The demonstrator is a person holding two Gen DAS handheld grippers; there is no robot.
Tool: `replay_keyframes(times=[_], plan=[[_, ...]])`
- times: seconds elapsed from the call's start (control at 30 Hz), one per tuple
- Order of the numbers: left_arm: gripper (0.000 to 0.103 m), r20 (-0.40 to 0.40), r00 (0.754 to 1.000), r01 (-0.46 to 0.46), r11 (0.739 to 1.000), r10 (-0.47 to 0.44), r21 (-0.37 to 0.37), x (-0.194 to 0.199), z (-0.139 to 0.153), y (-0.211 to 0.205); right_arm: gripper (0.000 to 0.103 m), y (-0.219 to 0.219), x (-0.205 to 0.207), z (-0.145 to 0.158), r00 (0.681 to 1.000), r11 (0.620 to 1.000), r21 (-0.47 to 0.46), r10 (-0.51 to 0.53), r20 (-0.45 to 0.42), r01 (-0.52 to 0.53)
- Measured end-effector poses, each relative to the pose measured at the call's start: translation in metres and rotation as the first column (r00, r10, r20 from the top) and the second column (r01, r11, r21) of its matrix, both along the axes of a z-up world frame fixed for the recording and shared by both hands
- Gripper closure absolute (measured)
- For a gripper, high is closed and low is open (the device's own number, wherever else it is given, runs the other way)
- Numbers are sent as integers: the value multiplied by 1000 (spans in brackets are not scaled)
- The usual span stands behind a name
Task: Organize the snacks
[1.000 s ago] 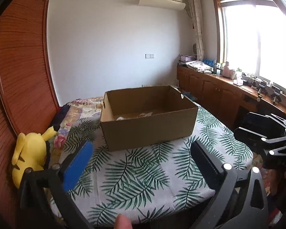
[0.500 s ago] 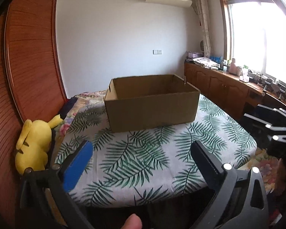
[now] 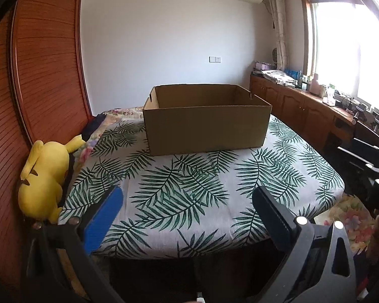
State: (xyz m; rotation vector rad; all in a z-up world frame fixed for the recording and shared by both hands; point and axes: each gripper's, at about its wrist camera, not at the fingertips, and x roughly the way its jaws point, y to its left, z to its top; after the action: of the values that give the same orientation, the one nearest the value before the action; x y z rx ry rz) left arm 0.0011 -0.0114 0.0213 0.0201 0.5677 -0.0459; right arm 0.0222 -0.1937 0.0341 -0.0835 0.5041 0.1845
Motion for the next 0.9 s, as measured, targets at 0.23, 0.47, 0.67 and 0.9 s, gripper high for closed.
replay_keyframes(times=[0.23,0.47,0.67,0.9], plan=[[0,19,1000,-1,1000,2,-4,-6,5,1,13,-3,2,-6,1000,1000,4,-16,-7,16],[0,32,999,-3,1000,3,-11,-9,11,3,13,-6,1,-7,1000,1000,6,-25,-4,25],[0,33,999,-1,1000,1,-4,-11,13,1,13,-6,1,-6,1000,1000,5,-25,-2,25],[0,38,999,-3,1000,3,1,-11,13,0,13,-7,-1,-4,1000,1000,6,-25,5,25]])
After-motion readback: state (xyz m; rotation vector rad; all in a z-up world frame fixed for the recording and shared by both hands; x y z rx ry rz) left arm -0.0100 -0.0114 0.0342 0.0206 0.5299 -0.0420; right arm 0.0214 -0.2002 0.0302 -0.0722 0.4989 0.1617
